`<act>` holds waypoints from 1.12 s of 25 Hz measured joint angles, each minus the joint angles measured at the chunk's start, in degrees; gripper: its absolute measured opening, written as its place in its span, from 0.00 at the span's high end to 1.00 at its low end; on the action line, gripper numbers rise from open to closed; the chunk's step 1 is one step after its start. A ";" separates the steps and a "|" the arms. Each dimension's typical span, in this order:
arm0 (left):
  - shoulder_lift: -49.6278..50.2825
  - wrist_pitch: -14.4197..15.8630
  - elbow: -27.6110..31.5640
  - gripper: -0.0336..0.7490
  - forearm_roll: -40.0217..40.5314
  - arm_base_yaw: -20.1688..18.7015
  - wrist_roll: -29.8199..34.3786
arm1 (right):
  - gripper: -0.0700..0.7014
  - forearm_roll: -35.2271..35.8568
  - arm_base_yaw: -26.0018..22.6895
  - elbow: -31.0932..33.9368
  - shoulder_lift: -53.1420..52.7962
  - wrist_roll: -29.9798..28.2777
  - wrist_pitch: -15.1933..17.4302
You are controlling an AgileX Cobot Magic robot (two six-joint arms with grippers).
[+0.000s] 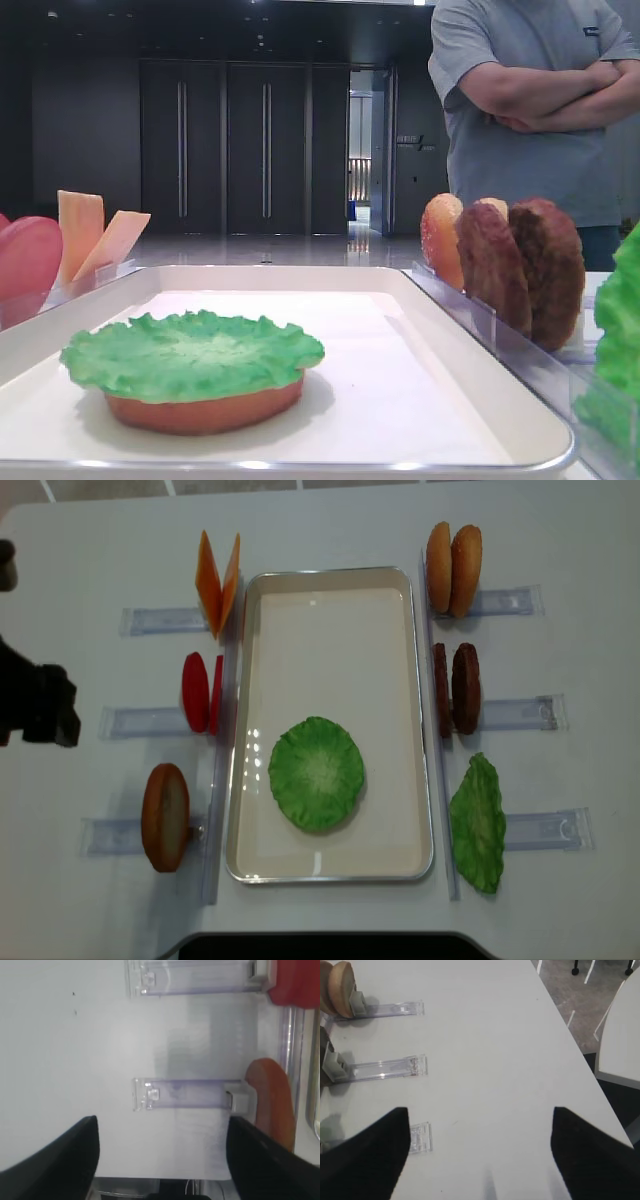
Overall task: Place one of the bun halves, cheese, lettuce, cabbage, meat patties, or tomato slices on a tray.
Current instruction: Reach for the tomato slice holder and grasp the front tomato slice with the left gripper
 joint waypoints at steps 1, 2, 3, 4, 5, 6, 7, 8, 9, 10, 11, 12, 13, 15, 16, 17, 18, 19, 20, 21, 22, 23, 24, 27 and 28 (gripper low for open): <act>1.99 -0.07 -1.79 0.19 0.29 0.00 0.00 | 0.20 0.00 0.00 0.00 0.00 0.00 0.00; 3.85 -0.12 -3.67 0.19 0.56 0.00 0.00 | 0.20 0.00 0.00 0.00 0.00 0.00 0.00; 5.53 -0.11 -5.23 0.19 0.80 0.00 0.00 | 0.20 0.00 0.00 0.00 0.00 0.00 0.00; 6.76 -0.11 -6.97 0.19 1.14 0.00 0.00 | 0.20 0.00 0.00 0.00 0.00 0.00 0.00; 8.08 -0.14 -8.54 0.19 1.54 0.00 0.00 | 0.21 0.00 0.00 0.00 0.00 0.00 0.00; 9.25 -0.19 -9.96 0.19 1.92 0.00 0.00 | 0.21 0.00 0.00 0.00 0.00 0.00 0.00; 10.14 -0.18 -11.02 0.19 2.15 0.00 0.00 | 0.21 0.00 0.00 0.00 0.00 0.00 0.00; 11.15 -0.21 -12.12 0.19 2.38 0.00 0.00 | 0.21 0.00 0.00 0.00 0.00 0.00 0.00; 12.13 -0.25 -13.05 0.19 2.52 0.00 0.00 | 0.21 0.00 0.00 0.00 0.00 0.00 0.00; 13.02 -0.43 -13.60 0.19 2.57 0.00 0.00 | 0.21 0.00 0.00 0.00 0.00 0.00 0.00; 13.72 -0.78 -14.08 0.19 2.64 0.00 0.00 | 0.21 0.00 0.00 0.00 0.00 0.00 0.00; 14.49 -1.16 -14.40 0.19 2.64 0.00 0.00 | 0.21 0.00 0.00 0.00 0.00 0.00 0.00; 15.12 -1.38 -14.55 0.19 2.64 0.00 0.00 | 0.21 0.00 0.00 0.00 0.00 -0.03 0.00; 16.01 -1.55 -14.72 0.19 2.64 0.00 0.00 | 0.21 0.00 0.00 0.00 0.00 -0.03 0.00; 16.32 -1.80 -14.72 0.19 2.64 0.00 0.00 | 0.21 0.00 0.00 0.00 0.00 -0.03 0.00; 16.67 -2.01 -14.72 0.19 2.64 0.00 0.00 | 0.21 0.00 0.00 0.00 0.00 -0.03 0.00; 16.81 -2.28 -14.72 0.19 2.64 0.00 0.00 | 0.21 0.00 0.00 0.00 0.00 -0.03 0.00; 17.06 -2.47 -14.72 0.20 2.71 0.00 0.24 | 0.21 0.00 0.00 0.00 0.00 -0.03 0.00; 17.26 -2.61 -14.72 0.20 2.80 0.00 0.65 | 0.21 0.00 0.00 0.00 0.00 -0.03 0.00; 17.40 -2.68 -14.72 0.21 3.13 0.00 0.80 | 0.21 0.00 0.00 0.00 0.00 -0.03 0.00; 17.47 -2.83 -14.72 0.22 3.37 0.00 0.92 | 0.21 0.00 0.00 0.00 0.00 -0.03 0.00; 17.47 -3.21 -14.72 0.22 3.67 0.00 0.98 | 0.21 0.00 0.00 0.00 0.00 -0.03 0.00; 17.47 -3.65 -14.72 0.23 3.82 0.00 0.98 | 0.21 0.00 0.00 0.00 0.00 -0.03 0.00; 17.67 -4.83 -14.72 0.26 3.94 0.00 0.98 | 0.21 0.00 0.00 0.00 0.00 -0.03 0.00; 17.97 -5.00 -14.72 0.26 3.94 0.00 0.98 | 0.21 0.00 0.00 0.00 0.00 -0.03 0.00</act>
